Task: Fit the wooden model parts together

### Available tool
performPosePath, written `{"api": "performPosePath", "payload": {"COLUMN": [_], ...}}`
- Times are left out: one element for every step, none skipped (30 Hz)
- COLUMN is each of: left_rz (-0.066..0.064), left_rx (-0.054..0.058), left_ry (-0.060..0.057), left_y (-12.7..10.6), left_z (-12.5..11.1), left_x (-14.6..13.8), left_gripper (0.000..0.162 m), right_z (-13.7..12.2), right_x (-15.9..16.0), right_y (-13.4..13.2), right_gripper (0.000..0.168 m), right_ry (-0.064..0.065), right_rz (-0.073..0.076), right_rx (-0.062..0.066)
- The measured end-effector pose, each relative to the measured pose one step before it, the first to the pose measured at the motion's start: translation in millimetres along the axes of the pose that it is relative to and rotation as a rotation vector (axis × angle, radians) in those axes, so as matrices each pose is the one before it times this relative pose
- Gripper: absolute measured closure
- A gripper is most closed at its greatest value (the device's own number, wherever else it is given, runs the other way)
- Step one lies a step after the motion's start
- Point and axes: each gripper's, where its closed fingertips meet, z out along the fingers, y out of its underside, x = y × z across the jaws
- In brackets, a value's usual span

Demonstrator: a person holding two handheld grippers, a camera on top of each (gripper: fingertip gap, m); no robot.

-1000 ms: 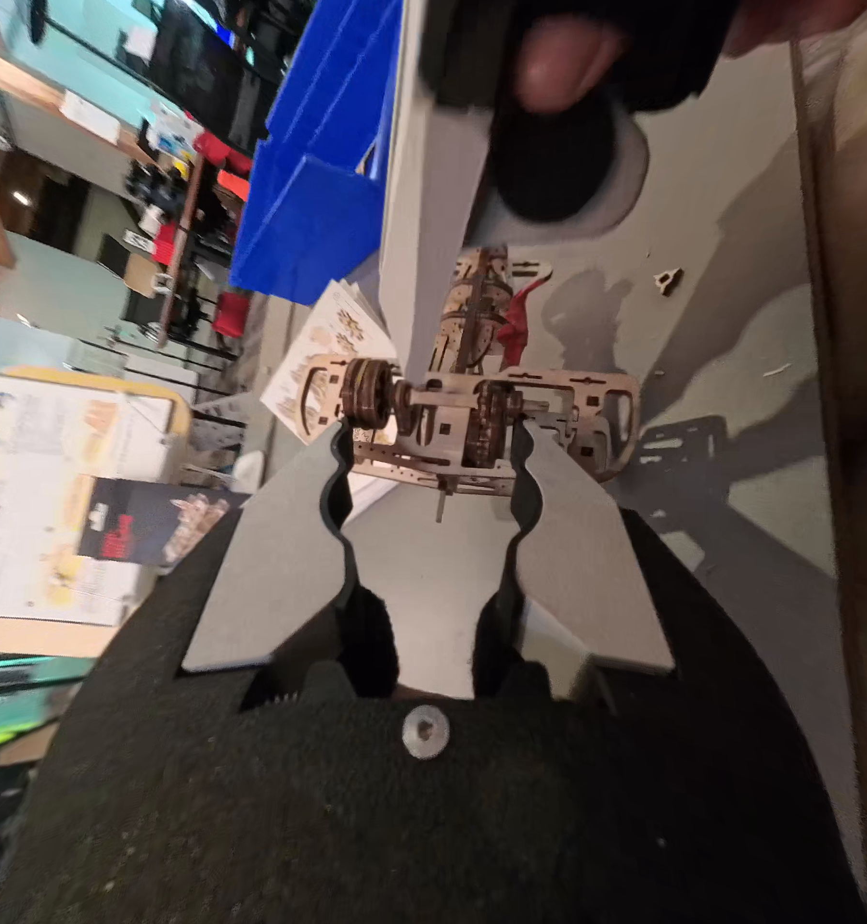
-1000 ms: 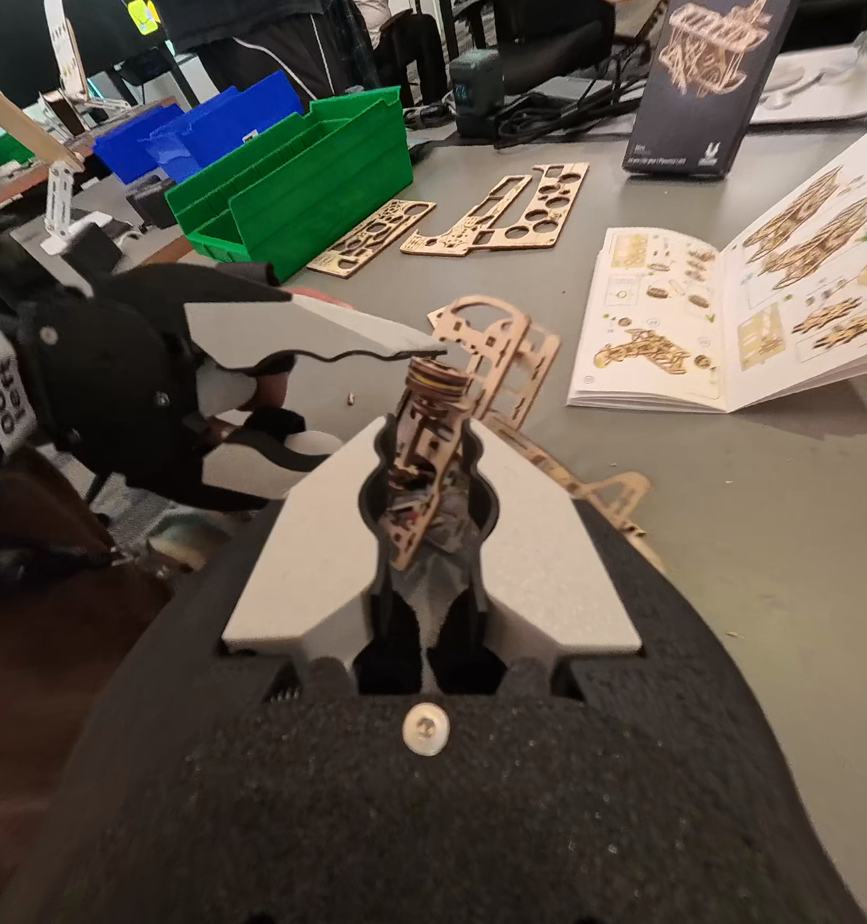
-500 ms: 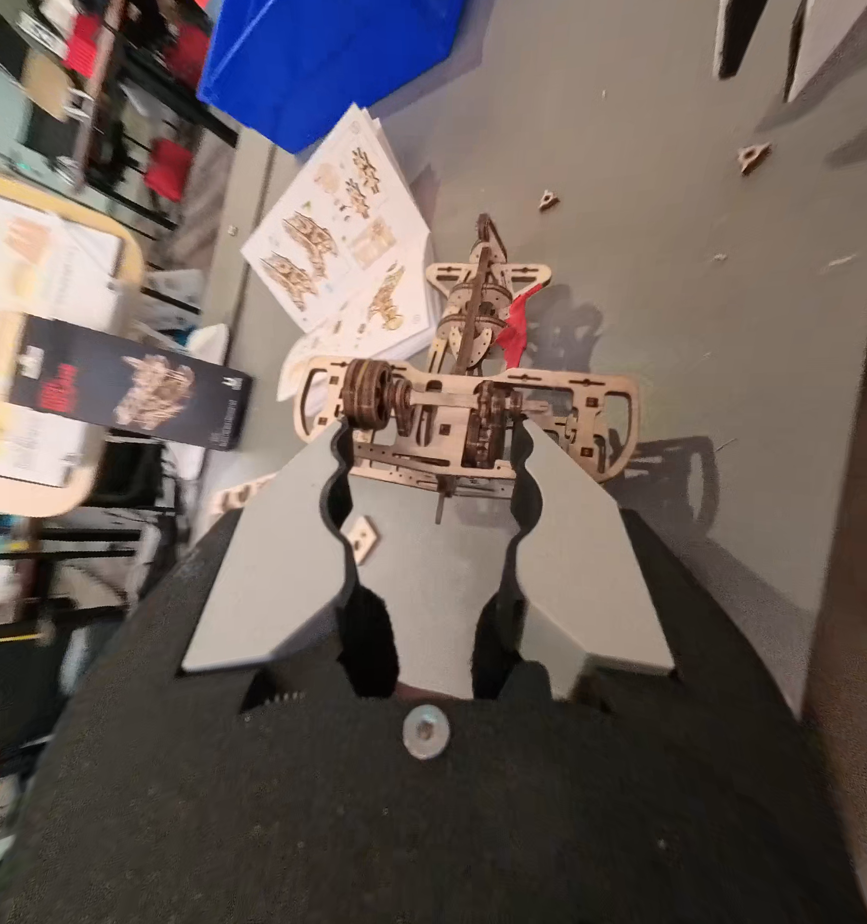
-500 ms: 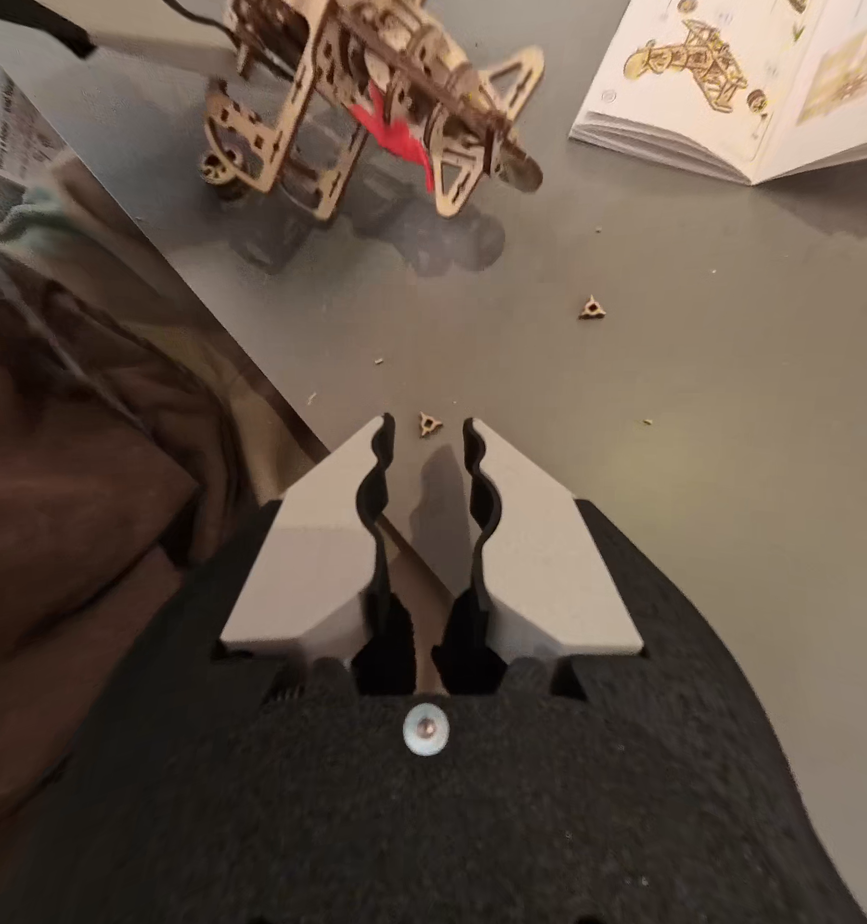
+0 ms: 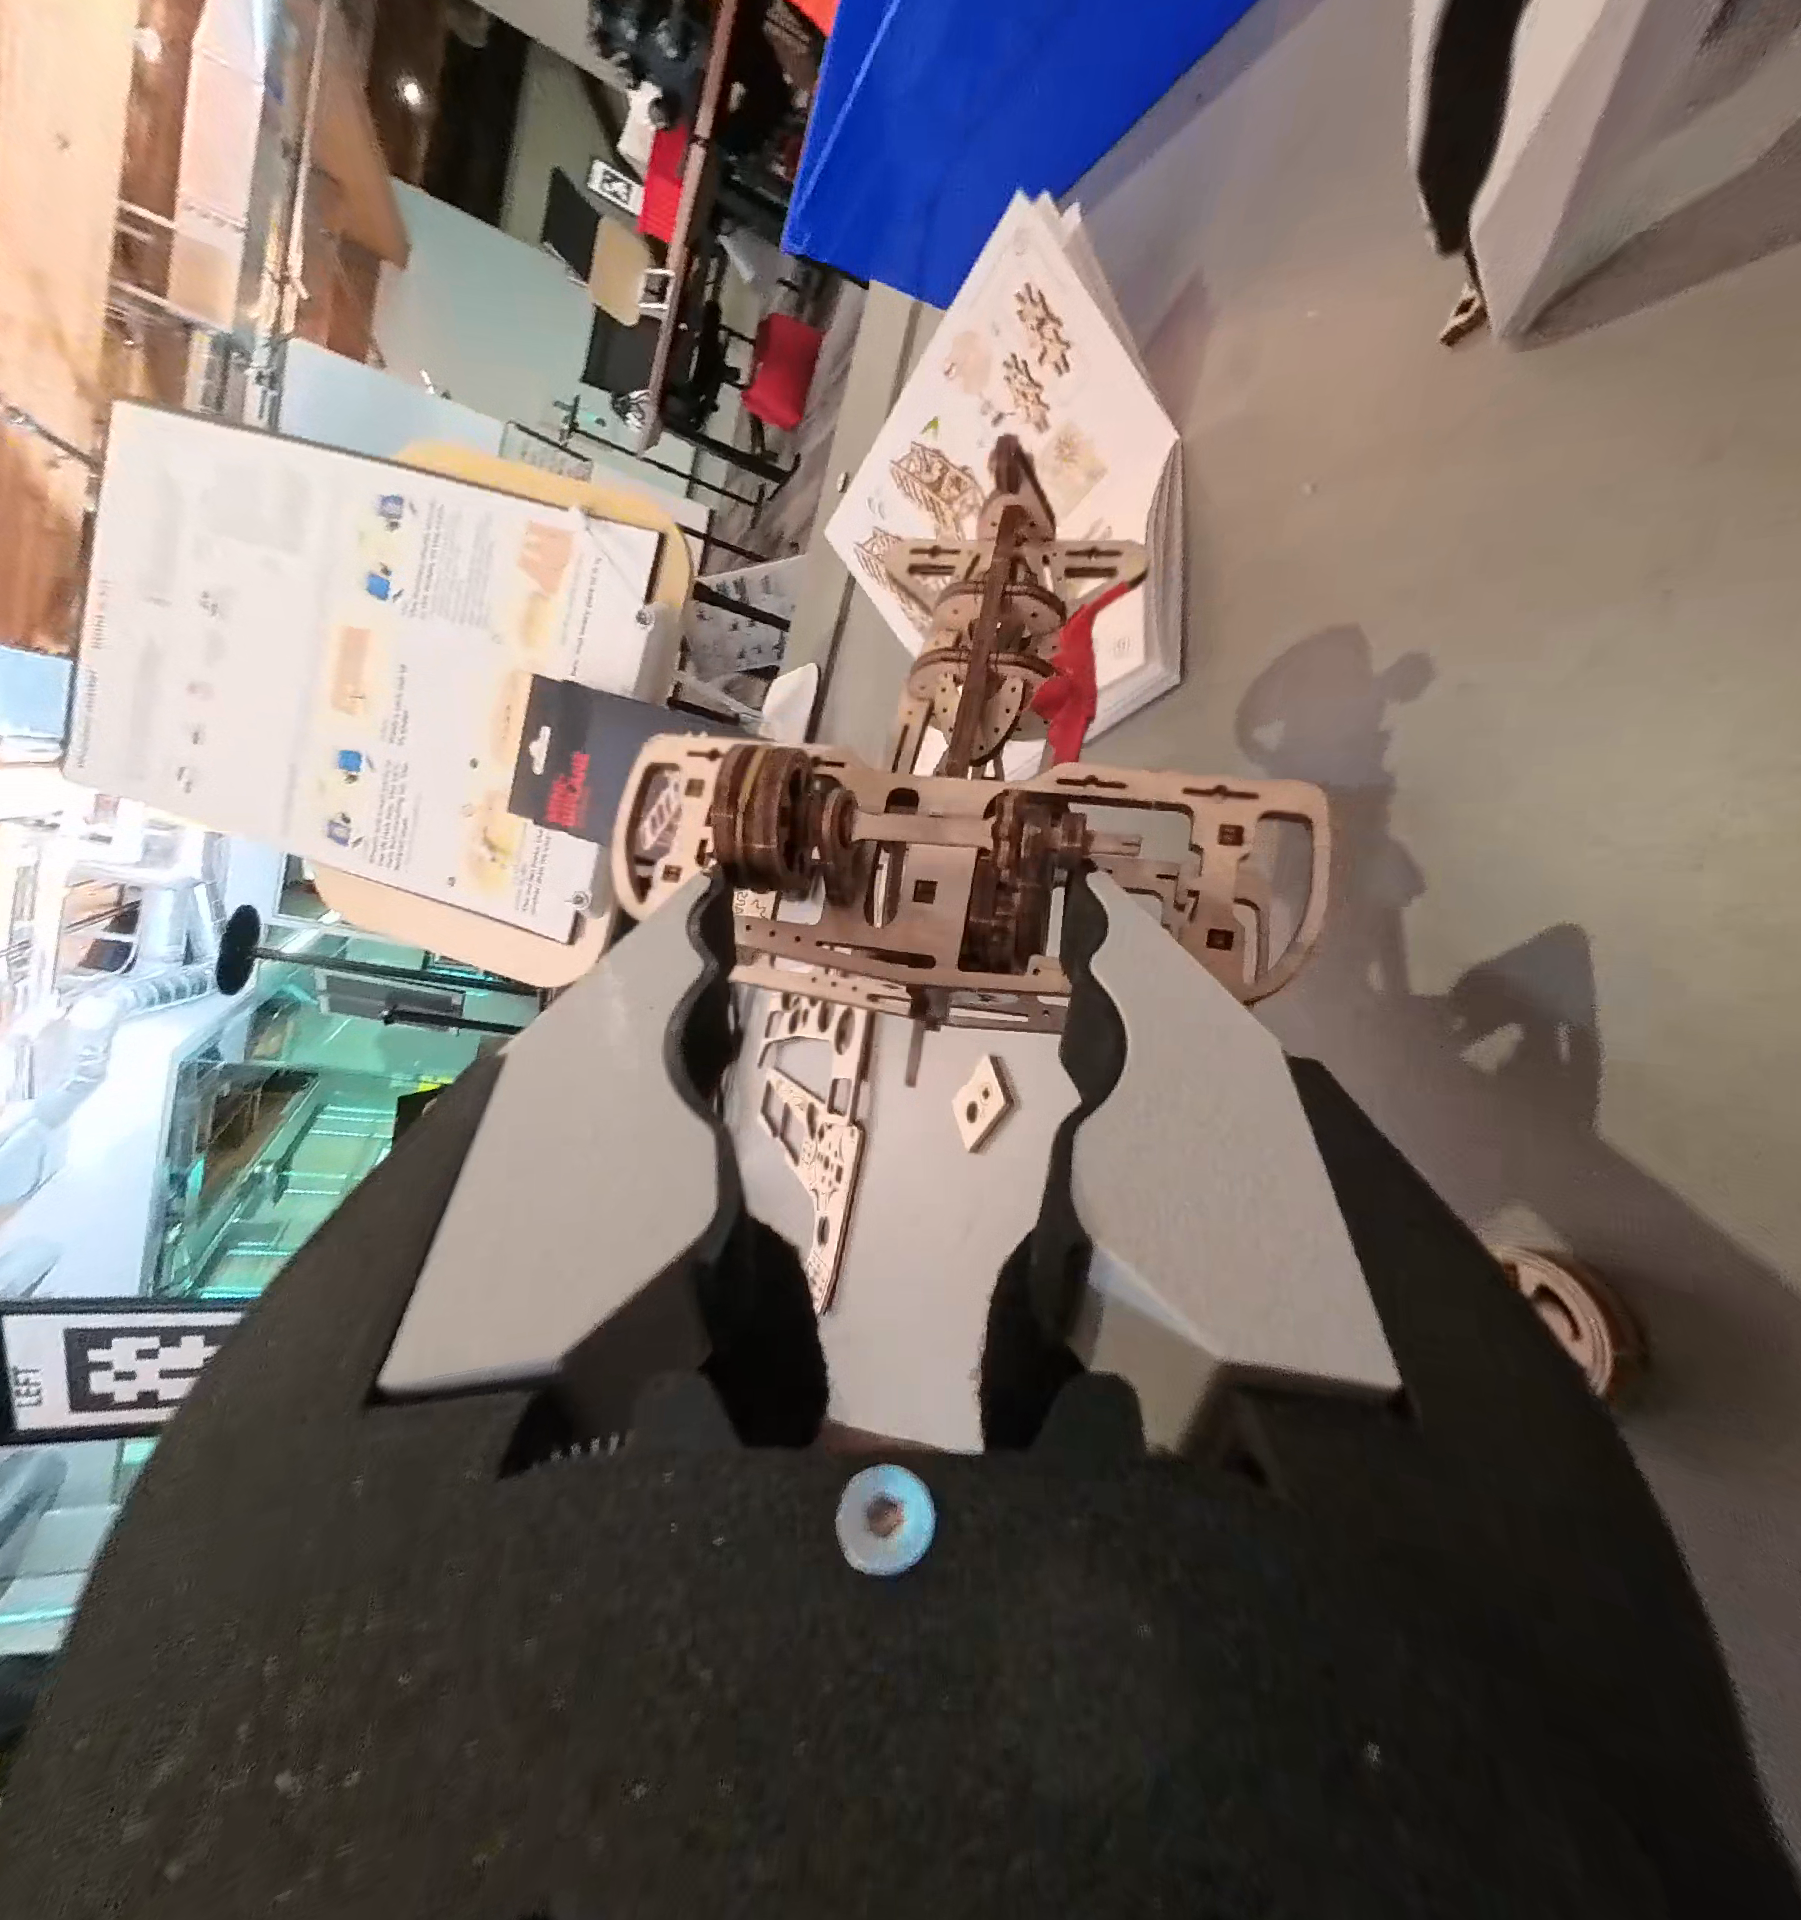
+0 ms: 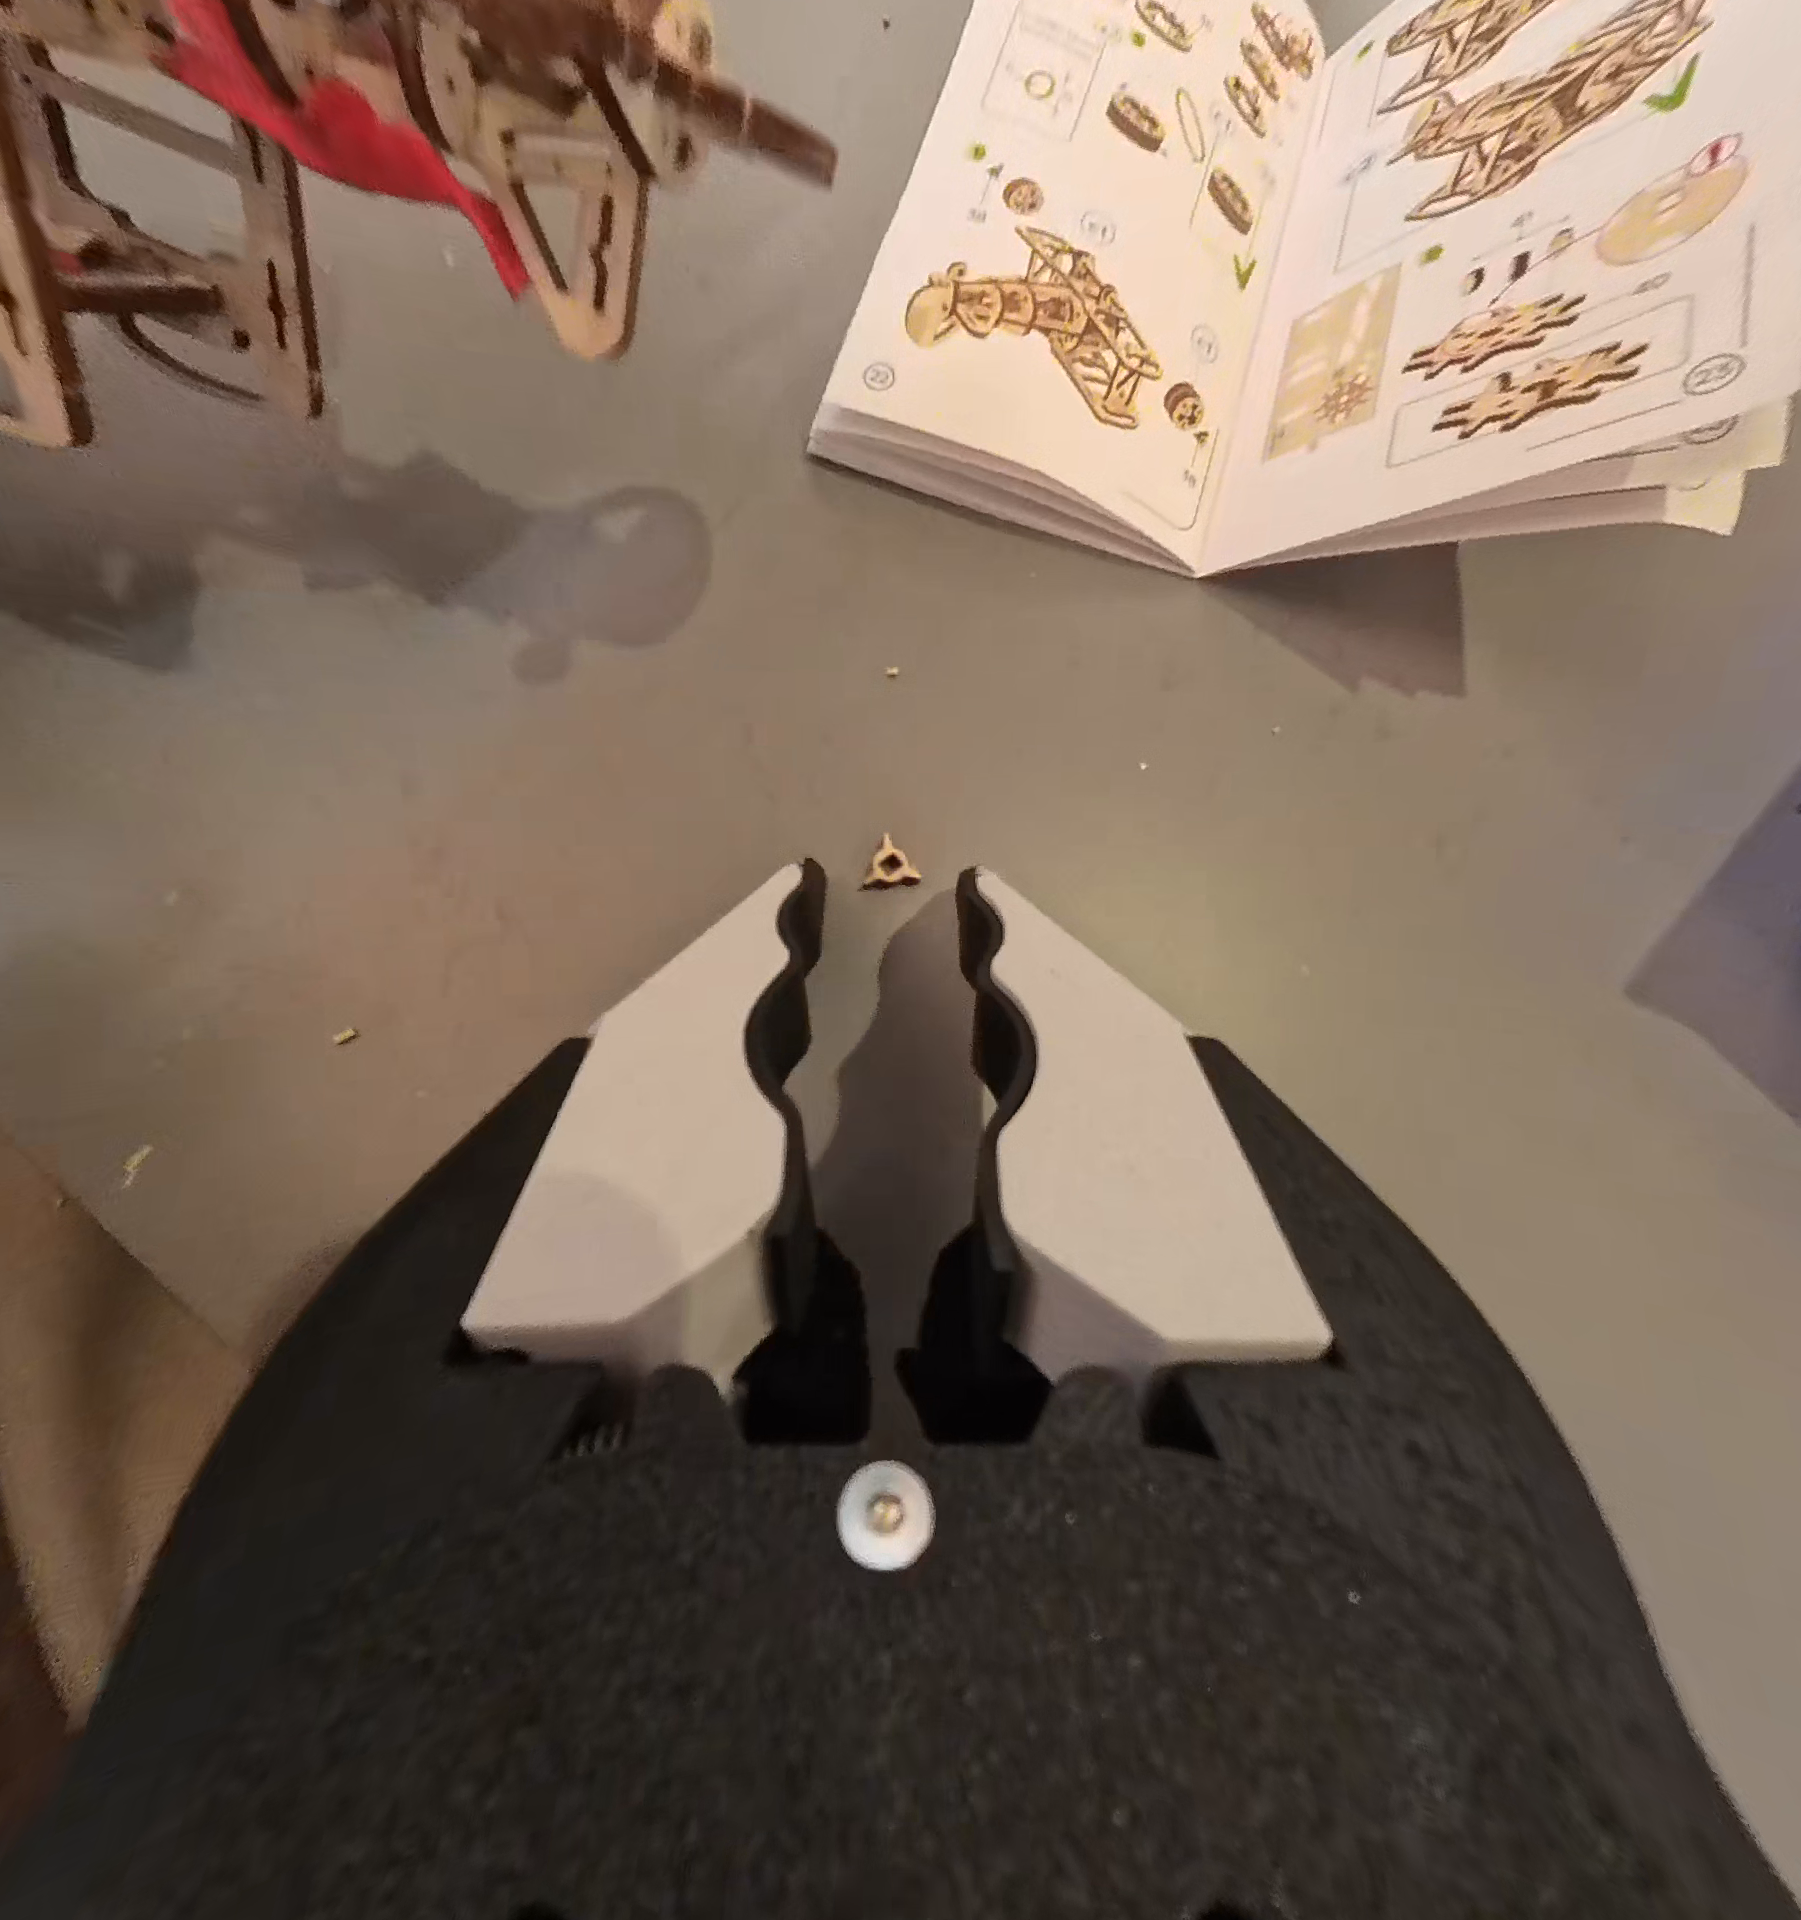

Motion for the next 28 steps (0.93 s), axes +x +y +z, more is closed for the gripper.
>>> {"api": "performPosePath", "payload": {"left_rz": [0.0002, 0.0062, 0.0101, 0.012, 0.013, 0.0163, 0.0226, 0.0273, 0.0243, 0.0156, 0.0116, 0.0112, 0.0133, 0.0151, 0.013, 0.0091, 0.0118, 0.0168, 0.0141, 0.008, 0.0059, 0.008, 0.007, 0.0055, 0.0057, 0.0044, 0.004, 0.0051], "left_rx": [0.0018, 0.0044, 0.0107, 0.0133, 0.0143, 0.012, 0.0075, 0.0028, 0.0012, 0.0005, -0.0022, -0.0033, -0.0023, 0.0009, 0.0024, 0.0029, 0.0021, 0.0028, 0.0017, 0.0011, 0.0007, 0.0003, 0.0002, 0.0047, 0.0089, 0.003, -0.0008, 0.0048], "left_ry": [-0.0047, -0.0008, -0.0092, -0.0101, -0.0076, -0.0038, -0.0063, -0.0031, -0.0003, 0.0024, 0.0085, 0.0078, -0.0005, -0.0104, -0.0065, -0.004, -0.0045, -0.0072, -0.0064, -0.0014, -0.0018, -0.0057, -0.0049, -0.0061, -0.0082, -0.0002, -0.0007, -0.0004], "left_y": [-1.23, -1.38, -1.76, -1.73, -1.28, -0.44, 0.35, 1.14, 1.22, 1.4, 1.51, 1.65, 1.0, 0.22, -0.38, -0.85, -0.93, -1.24, -0.9, -0.64, -0.22, -0.09, 0.08, -0.61, -1.22, -0.62, -0.3, -0.86], "left_z": [-0.59, -0.78, -0.99, -1.02, -0.76, -0.13, 0.14, 0.46, 0.56, 0.6, 0.42, 0.36, 0.11, -0.15, -0.25, -0.19, -0.15, -0.28, -0.07, 0.06, -0.03, -0.07, -0.09, -0.23, -0.33, 0.05, 0.2, -0.05], "left_x": [0.72, 0.86, -0.97, -1.38, -0.85, 0.58, 0.89, 1.91, 2.83, 3.47, 4.25, 3.98, 2.33, 0.27, 0.25, 0.22, 0.17, -0.08, -0.1, 0.55, 0.39, -0.42, -0.56, -0.85, -0.9, 0.32, 0.64, 0.88], "left_gripper": [0.102, 0.102, 0.102, 0.102, 0.102, 0.102, 0.102, 0.102, 0.102, 0.102, 0.102, 0.102, 0.102, 0.102, 0.102, 0.102, 0.102, 0.102, 0.102, 0.102, 0.102, 0.102, 0.102, 0.102, 0.102, 0.102, 0.102, 0.102], "right_z": [1.11, 0.88, 0.91, 0.92, 0.57, 0.05, -0.54, -1.71, -4.03, -5.51, -5.98, -6.17, -6.85, -7.09, -5.59, -1.39, 2.83, 5.26, 5.81, 5.0, 4.33, 3.84, 3.55, 3.55, 2.86, 2.42, 2.0, 1.24], "right_x": [-0.12, 0.41, 0.45, -0.95, -0.48, 0.33, 0.43, -2.76, -0.9, 0.82, -0.67, -2.78, -5.22, -11.18, -14.82, -14.93, -13.42, -9.99, -6.07, -4.91, -4.37, -1.47, -0.19, -1.08, 0.8, -0.19, -1.76, 0.31], "right_y": [-0.04, -0.37, -0.56, -0.45, -0.6, 0.18, -0.59, -2.5, -5.01, -7.21, -6.91, -7.18, -9.72, -14.18, -17.99, -17.17, -13.75, -11.1, -9.02, -6.57, -3.82, -1.35, 0.41, 0.56, -1.13, -1.09, 0.32, 0.39], "right_gripper": [0.147, 0.151, 0.153, 0.159, 0.16, 0.168, 0.168, 0.168, 0.168, 0.168, 0.168, 0.168, 0.168, 0.168, 0.168, 0.168, 0.168, 0.168, 0.168, 0.168, 0.168, 0.168, 0.168, 0.168, 0.168, 0.168, 0.168, 0.168], "right_ry": [-0.0067, -0.0036, -0.0023, -0.0104, -0.0072, -0.0049, -0.0062, -0.0306, -0.0201, -0.0077, -0.0152, -0.0242, -0.0309, -0.055, -0.0657, -0.06, -0.0519, -0.0363, -0.0205, -0.0211, -0.027, -0.0172, -0.0139, -0.0213, -0.0084, -0.0126, -0.0198, -0.0019], "right_rz": [-0.0071, -0.005, -0.0025, -0.0021, -0.0026, -0.0077, -0.0047, -0.0026, 0.0074, 0.0091, 0.0037, 0.0017, 0.0022, -0.0043, -0.0026, 0.0007, -0.0027, -0.0073, -0.0147, -0.0228, -0.0224, -0.0178, -0.016, -0.015, -0.0087, -0.0016, -0.0006, -0.0075], "right_rx": [0.0015, 0.0017, 0.0001, -0.0021, -0.0051, -0.0154, -0.0141, -0.0092, -0.004, 0.009, 0.0089, 0.0063, 0.0176, 0.0355, 0.0493, 0.0347, 0.0073, -0.0108, -0.0236, -0.0328, -0.041, -0.0479, -0.045, -0.0351, -0.0161, -0.0104, -0.0171, -0.0144]}}
